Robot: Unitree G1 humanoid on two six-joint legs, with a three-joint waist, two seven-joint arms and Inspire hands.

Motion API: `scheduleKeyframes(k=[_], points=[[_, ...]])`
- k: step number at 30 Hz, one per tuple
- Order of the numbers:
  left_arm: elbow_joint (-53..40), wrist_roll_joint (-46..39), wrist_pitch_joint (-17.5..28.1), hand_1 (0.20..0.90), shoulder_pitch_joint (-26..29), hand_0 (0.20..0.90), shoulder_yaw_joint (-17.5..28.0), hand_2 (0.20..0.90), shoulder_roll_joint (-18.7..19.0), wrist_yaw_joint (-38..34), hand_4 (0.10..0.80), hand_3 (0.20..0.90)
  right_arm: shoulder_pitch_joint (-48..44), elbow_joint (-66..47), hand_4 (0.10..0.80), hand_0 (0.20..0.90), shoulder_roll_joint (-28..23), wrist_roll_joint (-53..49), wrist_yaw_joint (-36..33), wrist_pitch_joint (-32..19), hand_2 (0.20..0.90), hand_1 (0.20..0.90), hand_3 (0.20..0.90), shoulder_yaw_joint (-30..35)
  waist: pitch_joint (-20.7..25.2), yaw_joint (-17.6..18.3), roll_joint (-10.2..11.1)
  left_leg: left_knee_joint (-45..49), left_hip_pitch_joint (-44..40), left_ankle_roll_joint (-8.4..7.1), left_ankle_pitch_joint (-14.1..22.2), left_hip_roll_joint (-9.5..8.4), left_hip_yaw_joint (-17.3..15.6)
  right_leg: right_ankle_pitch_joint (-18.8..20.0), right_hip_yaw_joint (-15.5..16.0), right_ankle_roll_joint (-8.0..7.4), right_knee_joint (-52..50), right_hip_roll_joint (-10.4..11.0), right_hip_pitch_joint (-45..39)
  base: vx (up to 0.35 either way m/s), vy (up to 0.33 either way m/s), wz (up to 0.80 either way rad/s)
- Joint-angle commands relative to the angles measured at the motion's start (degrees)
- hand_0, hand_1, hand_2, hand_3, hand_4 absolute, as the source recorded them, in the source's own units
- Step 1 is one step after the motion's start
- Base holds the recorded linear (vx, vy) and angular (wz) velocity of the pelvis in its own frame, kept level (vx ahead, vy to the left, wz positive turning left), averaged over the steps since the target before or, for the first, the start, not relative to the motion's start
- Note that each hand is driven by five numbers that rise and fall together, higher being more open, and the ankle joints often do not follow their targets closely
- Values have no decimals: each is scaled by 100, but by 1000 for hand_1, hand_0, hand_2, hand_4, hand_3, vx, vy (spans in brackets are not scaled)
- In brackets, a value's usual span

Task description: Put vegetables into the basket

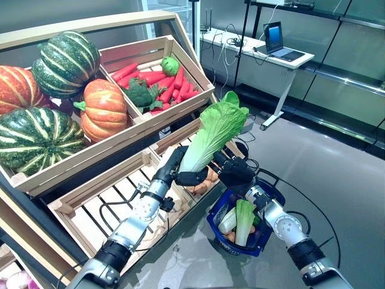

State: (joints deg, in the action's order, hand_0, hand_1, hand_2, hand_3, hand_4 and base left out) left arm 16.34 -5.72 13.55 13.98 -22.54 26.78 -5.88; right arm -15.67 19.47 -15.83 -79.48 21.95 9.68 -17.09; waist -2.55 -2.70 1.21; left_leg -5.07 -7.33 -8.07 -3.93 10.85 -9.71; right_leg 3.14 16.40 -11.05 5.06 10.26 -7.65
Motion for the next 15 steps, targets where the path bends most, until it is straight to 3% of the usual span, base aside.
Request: scheduleKeyframes(k=[1, 8, 11, 15], points=[[758, -374, -11, 300, 548, 300, -225, 300, -226, 161, 400, 300, -1498, -1151, 800, 900, 825, -871, 1836, -17, 900, 900, 900, 390, 339, -1, 32, 7, 203, 166, 382, -137, -25, -109, -162, 44, -37, 130, 81, 0, 0, 0], [1173, -780, -213, 300, 510, 300, -10, 300, -509, 324, 400, 300, -1630, -1381, 800, 900, 866, -901, 2075, -31, 900, 900, 900, 413, 334, 13, 46, 7, 237, 165, 365, -139, -10, -103, -220, 53, -26, 129, 106, 0, 0, 0], [1305, -559, -188, 300, 545, 300, 24, 300, -587, 314, 400, 300, -1700, -1572, 800, 900, 887, -765, 2053, -110, 900, 900, 900, 400, 315, 24, 50, 7, 250, 162, 360, -142, 4, -106, -256, 60, -28, 128, 117, 0, 0, 0], [1163, 331, 100, 300, 676, 300, -157, 300, -403, 135, 400, 300, -1755, -1682, 800, 900, 783, -356, 1911, -335, 900, 900, 900, 377, 286, 31, 53, 7, 274, 159, 357, -141, 36, -114, -303, 52, -30, 132, 129, 0, 0, 0]])
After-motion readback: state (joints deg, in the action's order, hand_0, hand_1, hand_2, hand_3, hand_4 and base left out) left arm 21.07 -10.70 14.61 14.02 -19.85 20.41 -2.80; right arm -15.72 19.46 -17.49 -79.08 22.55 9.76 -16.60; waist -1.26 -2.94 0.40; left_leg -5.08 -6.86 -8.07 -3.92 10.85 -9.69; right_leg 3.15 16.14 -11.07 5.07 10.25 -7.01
